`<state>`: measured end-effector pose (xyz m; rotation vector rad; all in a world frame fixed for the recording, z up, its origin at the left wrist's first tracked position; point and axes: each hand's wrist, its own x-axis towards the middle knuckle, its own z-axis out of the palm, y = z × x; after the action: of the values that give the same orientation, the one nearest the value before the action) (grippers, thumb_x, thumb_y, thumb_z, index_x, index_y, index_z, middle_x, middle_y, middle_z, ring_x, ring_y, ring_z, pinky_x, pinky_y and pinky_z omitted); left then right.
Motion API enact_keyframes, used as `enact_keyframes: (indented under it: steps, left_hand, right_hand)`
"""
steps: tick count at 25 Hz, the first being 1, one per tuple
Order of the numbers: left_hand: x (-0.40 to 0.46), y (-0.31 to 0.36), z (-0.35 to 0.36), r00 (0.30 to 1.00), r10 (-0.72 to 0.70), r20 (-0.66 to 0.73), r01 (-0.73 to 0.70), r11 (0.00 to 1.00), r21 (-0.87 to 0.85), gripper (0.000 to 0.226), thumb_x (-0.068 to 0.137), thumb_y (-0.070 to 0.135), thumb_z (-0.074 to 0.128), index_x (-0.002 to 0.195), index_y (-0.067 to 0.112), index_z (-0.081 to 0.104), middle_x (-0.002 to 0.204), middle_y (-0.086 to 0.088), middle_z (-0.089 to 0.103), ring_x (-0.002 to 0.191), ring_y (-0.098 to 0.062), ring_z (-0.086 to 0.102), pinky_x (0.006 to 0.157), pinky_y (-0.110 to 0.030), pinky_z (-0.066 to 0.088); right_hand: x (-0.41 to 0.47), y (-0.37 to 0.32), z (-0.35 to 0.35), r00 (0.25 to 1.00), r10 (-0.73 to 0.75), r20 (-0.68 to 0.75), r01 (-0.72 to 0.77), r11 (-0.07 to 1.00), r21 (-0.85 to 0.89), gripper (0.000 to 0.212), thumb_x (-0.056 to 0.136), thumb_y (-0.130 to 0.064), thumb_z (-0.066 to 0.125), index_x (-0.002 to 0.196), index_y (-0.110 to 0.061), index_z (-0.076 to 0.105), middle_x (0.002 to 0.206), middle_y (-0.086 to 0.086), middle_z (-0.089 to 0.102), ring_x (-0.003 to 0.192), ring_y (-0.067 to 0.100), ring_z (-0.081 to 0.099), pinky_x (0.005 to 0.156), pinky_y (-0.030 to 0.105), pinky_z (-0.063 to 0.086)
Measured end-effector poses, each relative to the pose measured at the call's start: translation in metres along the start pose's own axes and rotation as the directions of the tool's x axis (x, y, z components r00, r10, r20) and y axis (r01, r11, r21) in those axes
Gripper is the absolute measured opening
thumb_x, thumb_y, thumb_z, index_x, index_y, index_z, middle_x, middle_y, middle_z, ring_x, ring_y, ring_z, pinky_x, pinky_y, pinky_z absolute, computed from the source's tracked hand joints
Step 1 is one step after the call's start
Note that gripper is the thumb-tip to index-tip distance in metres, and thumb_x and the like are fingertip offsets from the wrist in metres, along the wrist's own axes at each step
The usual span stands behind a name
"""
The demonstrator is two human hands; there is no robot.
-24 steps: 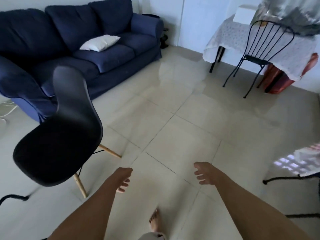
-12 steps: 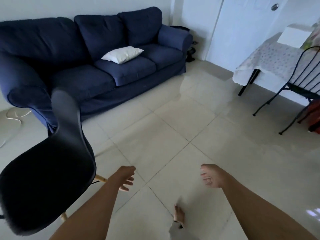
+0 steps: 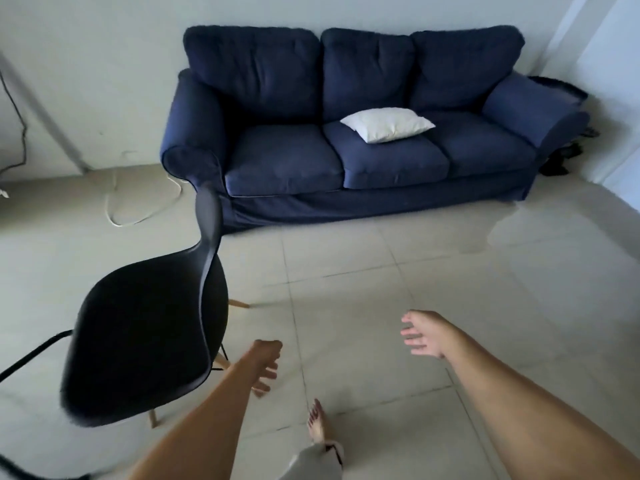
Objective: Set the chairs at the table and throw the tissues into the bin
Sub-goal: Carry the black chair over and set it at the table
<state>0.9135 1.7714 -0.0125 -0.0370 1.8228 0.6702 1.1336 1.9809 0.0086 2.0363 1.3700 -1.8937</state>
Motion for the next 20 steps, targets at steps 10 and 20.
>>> enact_keyframes:
  steps: [10,20]
  left_hand:
    - [0.077,0.077,-0.045,0.973,-0.227,-0.05,0.204,0.935,-0.289,0.032,0.087,0.029,0.048,0.101,0.001,0.055,0.093,-0.011,0.058,0.093,-0.031,0.059,0.083,-0.045,0.055]
    - [0.062,0.094,-0.047,0.86,-0.482,-0.168,0.155,0.561,-0.813,0.028,0.095,0.029,0.045,0.1,0.005,0.058,0.095,-0.01,0.057,0.077,-0.023,0.056,0.081,-0.038,0.045]
  right_hand:
    - [0.112,-0.188,0.075,0.992,-0.005,0.126,0.044,0.951,-0.307,0.014,0.093,-0.019,0.041,0.084,-0.014,0.052,0.079,0.008,0.055,0.067,0.022,0.053,0.071,0.033,0.043]
    - [0.167,-0.348,0.212,0.9,0.005,0.436,0.328,0.652,-0.684,0.016,0.095,-0.018,0.04,0.095,-0.01,0.055,0.08,0.009,0.058,0.07,0.024,0.055,0.079,0.038,0.045]
